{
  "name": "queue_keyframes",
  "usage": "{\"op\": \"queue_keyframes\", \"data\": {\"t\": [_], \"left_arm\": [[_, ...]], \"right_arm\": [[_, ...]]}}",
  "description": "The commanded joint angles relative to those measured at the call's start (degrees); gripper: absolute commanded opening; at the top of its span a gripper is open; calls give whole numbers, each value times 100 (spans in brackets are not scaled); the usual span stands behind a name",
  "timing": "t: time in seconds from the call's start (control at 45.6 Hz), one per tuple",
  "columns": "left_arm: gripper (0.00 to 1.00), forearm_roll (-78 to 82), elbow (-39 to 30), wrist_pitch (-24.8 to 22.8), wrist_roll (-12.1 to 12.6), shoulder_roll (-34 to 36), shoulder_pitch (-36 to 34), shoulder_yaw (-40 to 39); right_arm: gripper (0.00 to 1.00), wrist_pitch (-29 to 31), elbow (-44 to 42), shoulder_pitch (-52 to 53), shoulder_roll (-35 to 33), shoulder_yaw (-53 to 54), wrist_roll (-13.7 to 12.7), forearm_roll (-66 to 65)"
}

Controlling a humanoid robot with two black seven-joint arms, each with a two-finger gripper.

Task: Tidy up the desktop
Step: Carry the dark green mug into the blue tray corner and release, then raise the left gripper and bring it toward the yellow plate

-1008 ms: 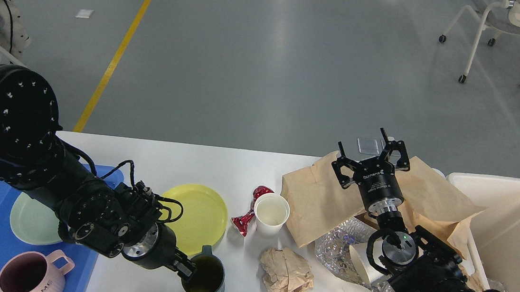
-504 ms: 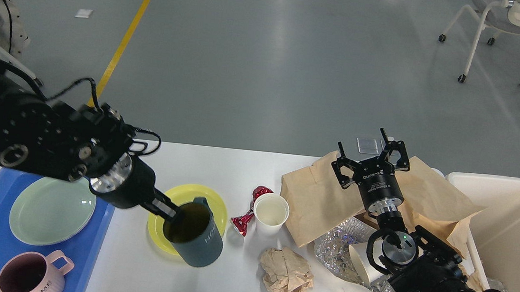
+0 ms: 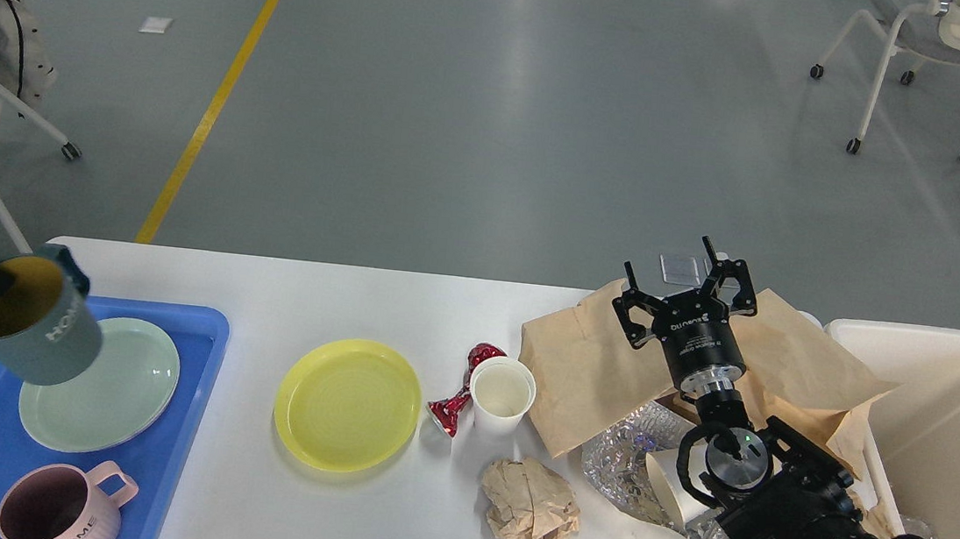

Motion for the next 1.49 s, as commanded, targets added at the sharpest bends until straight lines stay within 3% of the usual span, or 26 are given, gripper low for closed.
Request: {"op": "queue_keyframes", "data": {"t": [0.0, 0.263, 0.679, 0.986, 1.14, 1.315, 1.468], "left_arm": [[0, 430, 557, 280, -221, 362, 534, -16], [0, 404, 1524, 1677, -344, 354, 2221, -16], [0, -9, 1894, 3234, -159, 178, 4542, -262], [4, -290, 2720, 3419, -186, -68, 6159, -1685], [19, -290, 2860, 3419, -230, -68, 6590, -2072], [36, -290, 2922, 3419, -300, -68, 6608, -2081], [47, -290, 2887, 3375, -519, -59, 6529, -2125]], "right_arm": [[100, 0, 0, 2, -1, 0, 0, -6], [100, 0, 0, -7, 8, 0, 0, 2], [100, 0, 0, 2, -1, 0, 0, 2], [100, 0, 0, 2, 8, 0, 0, 2], [100, 0, 0, 2, -1, 0, 0, 2], [100, 0, 0, 2, 8, 0, 0, -6], [100, 0, 0, 2, 8, 0, 0, 2]]}}
